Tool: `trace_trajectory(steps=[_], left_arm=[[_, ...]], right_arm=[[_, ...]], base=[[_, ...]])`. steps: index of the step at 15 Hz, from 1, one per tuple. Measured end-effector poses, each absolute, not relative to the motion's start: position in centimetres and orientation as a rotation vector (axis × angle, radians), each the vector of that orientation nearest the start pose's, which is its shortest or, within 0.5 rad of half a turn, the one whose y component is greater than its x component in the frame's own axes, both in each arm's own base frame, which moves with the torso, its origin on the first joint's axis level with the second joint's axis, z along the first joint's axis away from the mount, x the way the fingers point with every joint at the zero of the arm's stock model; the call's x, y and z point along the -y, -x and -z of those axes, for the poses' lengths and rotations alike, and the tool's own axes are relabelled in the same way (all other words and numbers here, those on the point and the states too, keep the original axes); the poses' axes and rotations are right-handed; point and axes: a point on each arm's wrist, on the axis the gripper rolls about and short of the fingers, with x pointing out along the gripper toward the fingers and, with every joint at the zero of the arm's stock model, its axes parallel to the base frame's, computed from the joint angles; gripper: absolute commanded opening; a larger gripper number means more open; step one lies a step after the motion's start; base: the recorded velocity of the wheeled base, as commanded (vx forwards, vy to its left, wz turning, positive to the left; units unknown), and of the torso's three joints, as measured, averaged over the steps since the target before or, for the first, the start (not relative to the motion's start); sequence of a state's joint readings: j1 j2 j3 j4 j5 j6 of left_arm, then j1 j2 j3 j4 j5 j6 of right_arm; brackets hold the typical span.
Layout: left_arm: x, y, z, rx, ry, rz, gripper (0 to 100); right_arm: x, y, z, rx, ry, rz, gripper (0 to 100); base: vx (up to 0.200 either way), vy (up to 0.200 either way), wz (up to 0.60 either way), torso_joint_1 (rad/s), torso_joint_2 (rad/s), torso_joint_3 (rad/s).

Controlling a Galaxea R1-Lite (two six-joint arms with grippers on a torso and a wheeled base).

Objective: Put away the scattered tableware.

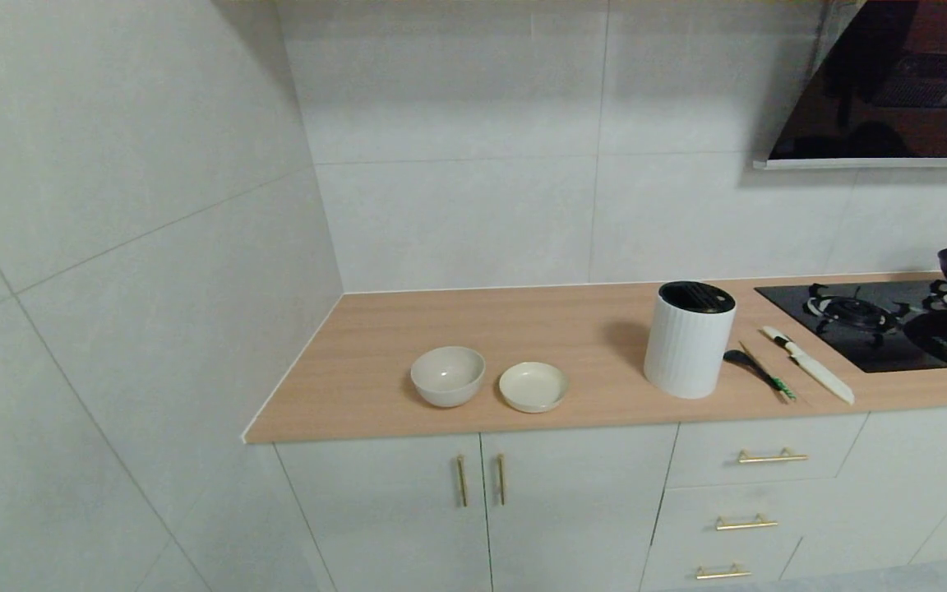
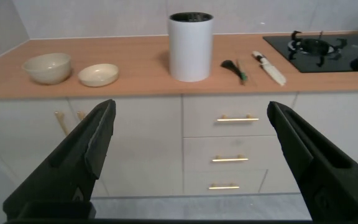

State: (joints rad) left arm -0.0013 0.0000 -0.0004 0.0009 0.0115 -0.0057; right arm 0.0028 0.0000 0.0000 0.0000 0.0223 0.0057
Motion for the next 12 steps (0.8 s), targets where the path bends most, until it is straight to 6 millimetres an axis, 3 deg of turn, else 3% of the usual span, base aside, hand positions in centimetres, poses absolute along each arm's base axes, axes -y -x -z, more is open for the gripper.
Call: trace_trajectory(steps=[12], left_arm=[[-0.03,2.28,-7.54,0.000,0.004,-0.010,100]], right_arm=[[-0.04,2.28,-7.55,0.000,-0.002,-0.026,100]], base=[[0.000,0.000,0.00,0.000,0.00,0.000]])
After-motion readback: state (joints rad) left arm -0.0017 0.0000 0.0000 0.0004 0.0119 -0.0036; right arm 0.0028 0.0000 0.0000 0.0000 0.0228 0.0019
